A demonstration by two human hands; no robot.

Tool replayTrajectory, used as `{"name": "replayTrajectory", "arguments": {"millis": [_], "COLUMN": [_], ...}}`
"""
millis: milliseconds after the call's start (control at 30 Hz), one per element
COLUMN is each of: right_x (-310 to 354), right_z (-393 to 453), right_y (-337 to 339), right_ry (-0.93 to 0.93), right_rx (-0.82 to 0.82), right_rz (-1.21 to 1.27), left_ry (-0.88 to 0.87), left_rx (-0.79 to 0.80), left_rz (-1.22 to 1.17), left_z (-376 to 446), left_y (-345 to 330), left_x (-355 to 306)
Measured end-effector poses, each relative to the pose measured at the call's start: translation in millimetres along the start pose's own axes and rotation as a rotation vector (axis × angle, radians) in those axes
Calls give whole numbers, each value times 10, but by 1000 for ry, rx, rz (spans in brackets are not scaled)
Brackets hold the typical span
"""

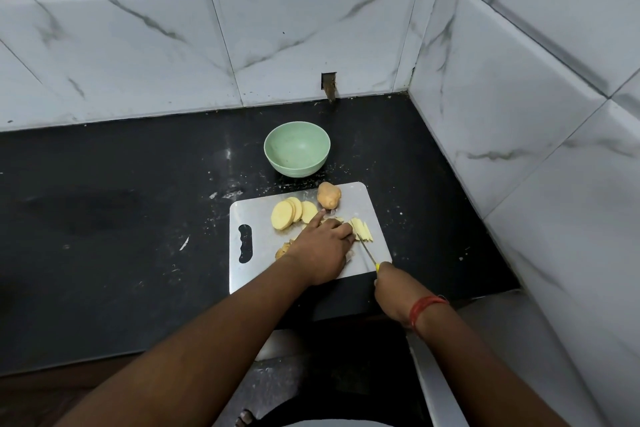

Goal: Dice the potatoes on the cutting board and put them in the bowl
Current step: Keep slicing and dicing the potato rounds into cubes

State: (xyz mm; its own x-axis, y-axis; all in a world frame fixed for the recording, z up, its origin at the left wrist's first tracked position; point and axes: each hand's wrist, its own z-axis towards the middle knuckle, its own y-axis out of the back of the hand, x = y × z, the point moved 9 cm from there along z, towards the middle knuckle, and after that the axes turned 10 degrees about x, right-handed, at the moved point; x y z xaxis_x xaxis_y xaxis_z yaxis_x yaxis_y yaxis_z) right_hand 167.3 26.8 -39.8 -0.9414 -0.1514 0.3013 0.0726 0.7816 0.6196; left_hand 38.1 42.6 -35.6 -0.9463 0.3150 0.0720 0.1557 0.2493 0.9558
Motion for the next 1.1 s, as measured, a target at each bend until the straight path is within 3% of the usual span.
{"name": "replayTrajectory", "arguments": {"millis": [233, 467, 700, 1100], "right_x": [-94, -210, -207, -268], "right_z": [-120, -282, -266, -291], "right_y": [-93, 63, 148, 171], "right_ry": [-22, 5, 37, 31], "right_rx": [19, -47, -77, -100], "right_rz": [-44, 62, 118, 160], "left_ry": [9, 20, 16, -179], "left_rx": [-22, -119, -82, -147], "left_rz": [-5, -16, -70, -102], "left_z": [-24, -90, -91, -146], "left_y": [33, 68, 74, 21], "left_x": [-28, -44, -29, -257]}}
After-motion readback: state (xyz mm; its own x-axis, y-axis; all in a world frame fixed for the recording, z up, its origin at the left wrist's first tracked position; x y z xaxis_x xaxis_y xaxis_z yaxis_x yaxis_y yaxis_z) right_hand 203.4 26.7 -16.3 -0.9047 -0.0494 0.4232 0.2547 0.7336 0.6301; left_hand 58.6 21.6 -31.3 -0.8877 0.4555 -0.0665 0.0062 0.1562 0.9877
